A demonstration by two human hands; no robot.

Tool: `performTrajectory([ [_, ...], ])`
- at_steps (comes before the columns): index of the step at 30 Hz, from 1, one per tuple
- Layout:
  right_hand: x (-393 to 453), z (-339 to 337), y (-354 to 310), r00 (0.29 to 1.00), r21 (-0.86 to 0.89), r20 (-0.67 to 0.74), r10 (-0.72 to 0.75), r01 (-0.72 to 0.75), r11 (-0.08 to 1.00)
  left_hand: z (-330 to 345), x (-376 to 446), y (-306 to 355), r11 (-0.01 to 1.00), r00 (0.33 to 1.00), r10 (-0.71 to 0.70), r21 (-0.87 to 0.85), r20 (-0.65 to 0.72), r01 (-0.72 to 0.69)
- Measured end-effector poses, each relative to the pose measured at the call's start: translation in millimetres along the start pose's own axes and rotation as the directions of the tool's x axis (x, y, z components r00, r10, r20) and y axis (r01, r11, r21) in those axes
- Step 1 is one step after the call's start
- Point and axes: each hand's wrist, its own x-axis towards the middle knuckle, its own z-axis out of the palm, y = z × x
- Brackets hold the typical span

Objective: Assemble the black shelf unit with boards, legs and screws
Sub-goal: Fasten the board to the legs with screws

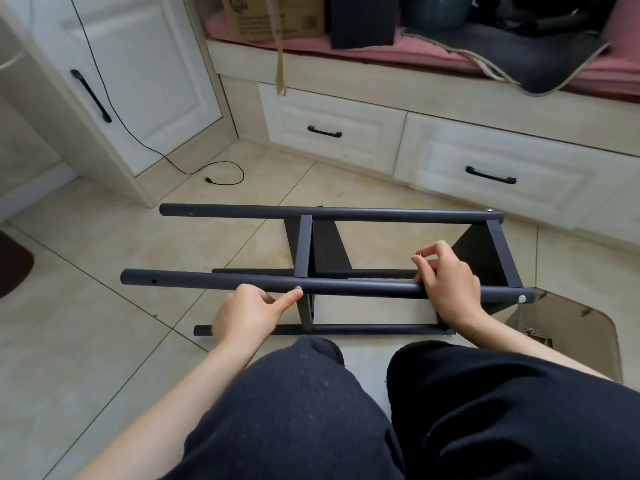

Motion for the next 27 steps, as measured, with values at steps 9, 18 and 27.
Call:
performTrajectory([
  [9, 7, -2, -3, 0.996, -0.01, 0.085, 0.027, -0.027, 1.0, -26, 29, 10, 0.728, 0.806, 0.585, 0.495, -0.087, -0.475],
  [18, 46, 12, -33, 0.981, 0.005, 0.098, -0.169, 0.17, 0.986, -46, 91, 24, 0.422, 0.578, 0.681, 0.404, 0.45, -0.812],
  [27, 102, 60, -94, 0.888, -0.144, 0.127, -0.441, 0.457, 0.878, -36, 114, 37, 0.132, 0.403, 0.687, 0.442, 0.605, -0.887],
])
